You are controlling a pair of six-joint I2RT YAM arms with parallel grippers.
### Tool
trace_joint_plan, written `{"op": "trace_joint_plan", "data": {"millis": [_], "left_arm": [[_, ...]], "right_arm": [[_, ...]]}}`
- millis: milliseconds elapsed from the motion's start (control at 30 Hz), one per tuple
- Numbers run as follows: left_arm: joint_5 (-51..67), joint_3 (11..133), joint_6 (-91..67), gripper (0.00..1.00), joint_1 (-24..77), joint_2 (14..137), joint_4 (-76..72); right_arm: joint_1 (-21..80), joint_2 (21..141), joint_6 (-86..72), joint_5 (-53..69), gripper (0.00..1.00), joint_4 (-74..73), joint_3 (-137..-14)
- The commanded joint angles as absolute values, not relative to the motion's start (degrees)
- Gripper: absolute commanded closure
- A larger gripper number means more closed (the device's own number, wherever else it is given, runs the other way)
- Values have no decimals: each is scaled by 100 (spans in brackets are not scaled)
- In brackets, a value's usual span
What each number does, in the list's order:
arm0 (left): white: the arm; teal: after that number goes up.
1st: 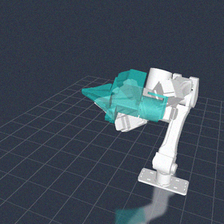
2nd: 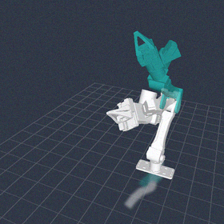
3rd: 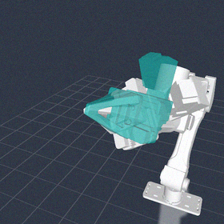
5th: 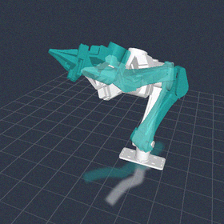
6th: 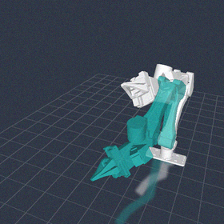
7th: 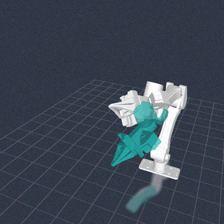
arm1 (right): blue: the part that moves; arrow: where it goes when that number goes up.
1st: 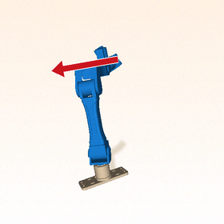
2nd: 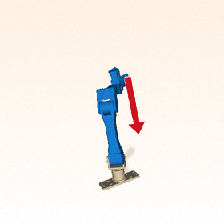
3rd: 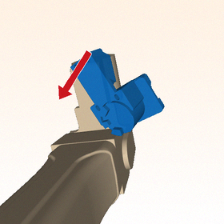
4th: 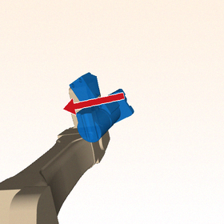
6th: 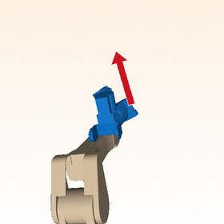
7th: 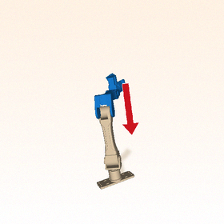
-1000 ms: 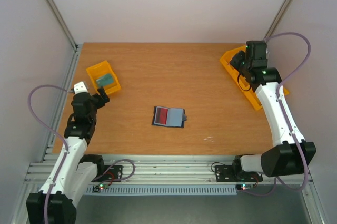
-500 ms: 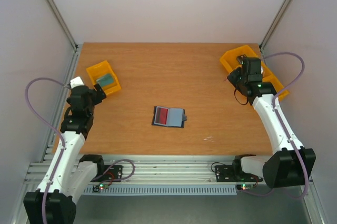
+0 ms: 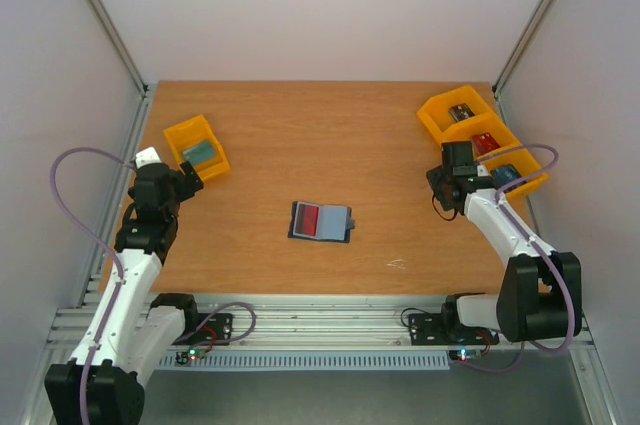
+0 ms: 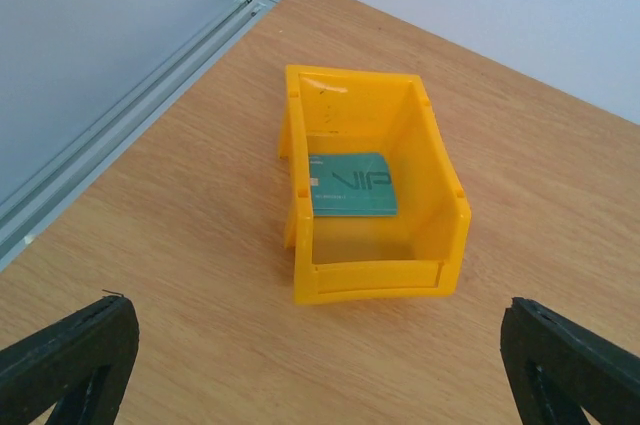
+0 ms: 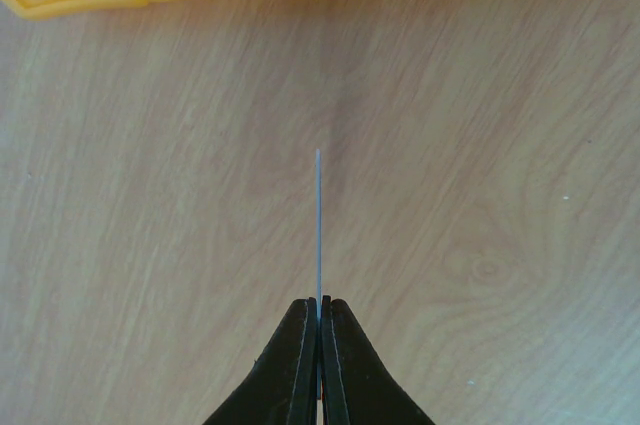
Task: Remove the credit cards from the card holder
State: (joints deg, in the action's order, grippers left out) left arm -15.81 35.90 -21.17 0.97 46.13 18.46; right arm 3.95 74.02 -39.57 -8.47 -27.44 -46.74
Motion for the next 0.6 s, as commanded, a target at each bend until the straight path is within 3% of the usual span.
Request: {"op": "trace_joint_plan", "data": {"millis": [0,400,567], "left_arm": [[-1523,3586,-2182,1,70,4622,1774],[-1494,3572,-2197,1,70,4653,1714],[-1485,3556,-2206,1,70,4641,1723]], "right_arm": [[344,7552,-4648,-923,99,-2360,-4498],[343,7341,-5669,-457,99,-2733,-3704],[343,7431,-6065,-96,88,-2792,-3437]]}}
